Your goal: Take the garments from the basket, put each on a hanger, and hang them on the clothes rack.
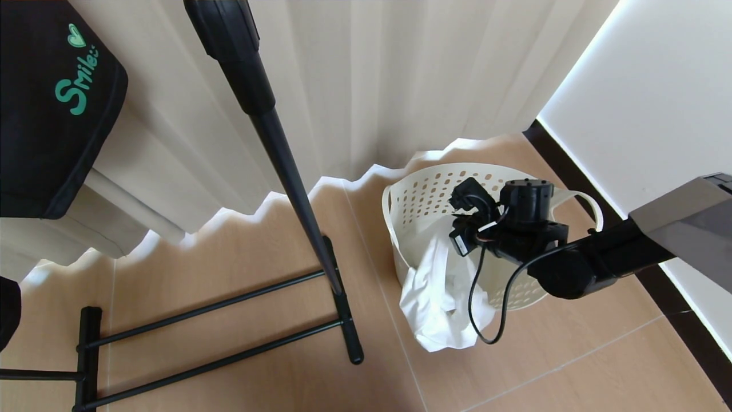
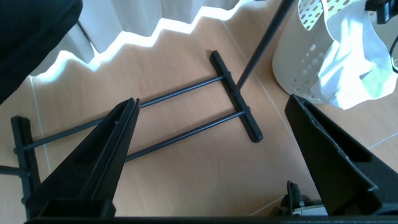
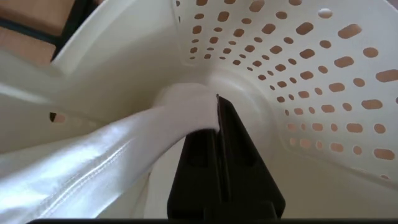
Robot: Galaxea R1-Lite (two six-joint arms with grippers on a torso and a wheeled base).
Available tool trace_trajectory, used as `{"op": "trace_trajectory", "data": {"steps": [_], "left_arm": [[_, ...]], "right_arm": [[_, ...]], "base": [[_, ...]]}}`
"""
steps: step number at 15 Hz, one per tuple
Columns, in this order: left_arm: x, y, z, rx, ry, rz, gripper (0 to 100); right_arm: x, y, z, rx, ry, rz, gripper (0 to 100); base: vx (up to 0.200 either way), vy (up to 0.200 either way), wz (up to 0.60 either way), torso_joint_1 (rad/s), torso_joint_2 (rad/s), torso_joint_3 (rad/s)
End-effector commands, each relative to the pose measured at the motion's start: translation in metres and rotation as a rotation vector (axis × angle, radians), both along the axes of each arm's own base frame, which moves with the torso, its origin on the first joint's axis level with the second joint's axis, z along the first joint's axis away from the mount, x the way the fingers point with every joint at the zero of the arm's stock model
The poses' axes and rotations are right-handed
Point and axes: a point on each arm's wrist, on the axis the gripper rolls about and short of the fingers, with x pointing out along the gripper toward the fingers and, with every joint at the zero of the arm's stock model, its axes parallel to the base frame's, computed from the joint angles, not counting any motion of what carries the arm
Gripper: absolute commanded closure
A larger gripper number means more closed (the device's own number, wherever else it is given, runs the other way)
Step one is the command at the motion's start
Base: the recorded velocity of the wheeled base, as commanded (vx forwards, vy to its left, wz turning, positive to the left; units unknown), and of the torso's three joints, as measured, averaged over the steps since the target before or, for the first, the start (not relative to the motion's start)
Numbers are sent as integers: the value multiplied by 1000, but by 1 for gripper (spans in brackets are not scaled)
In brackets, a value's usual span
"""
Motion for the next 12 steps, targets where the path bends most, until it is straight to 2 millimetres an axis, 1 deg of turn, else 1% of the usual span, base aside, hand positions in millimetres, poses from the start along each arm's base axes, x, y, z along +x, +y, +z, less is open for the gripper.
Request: {"op": "trace_trajectory", "data": {"steps": [1, 4, 6, 9, 12], "left_arm": [[0, 0, 0, 1, 1, 0, 0], [0, 0, 0, 1, 1, -2, 0], [0, 0, 0, 1, 1, -2, 0], [0, 0, 0, 1, 1, -2, 0], [0, 0, 0, 1, 1, 0, 0]], "right_arm": [[-24, -6, 30, 49, -47, -2, 100], [-55, -9, 43, 135, -47, -4, 100], [-77, -16, 52, 163, -77, 2, 100], [-113, -16, 64, 205, -117, 43, 100], [-135, -13, 69, 219, -118, 78, 100]], "base": [[0, 0, 0, 0, 0, 0], [0, 0, 0, 0, 0, 0], [0, 0, 0, 0, 0, 0], [0, 0, 0, 0, 0, 0], [0, 0, 0, 0, 0, 0]]}}
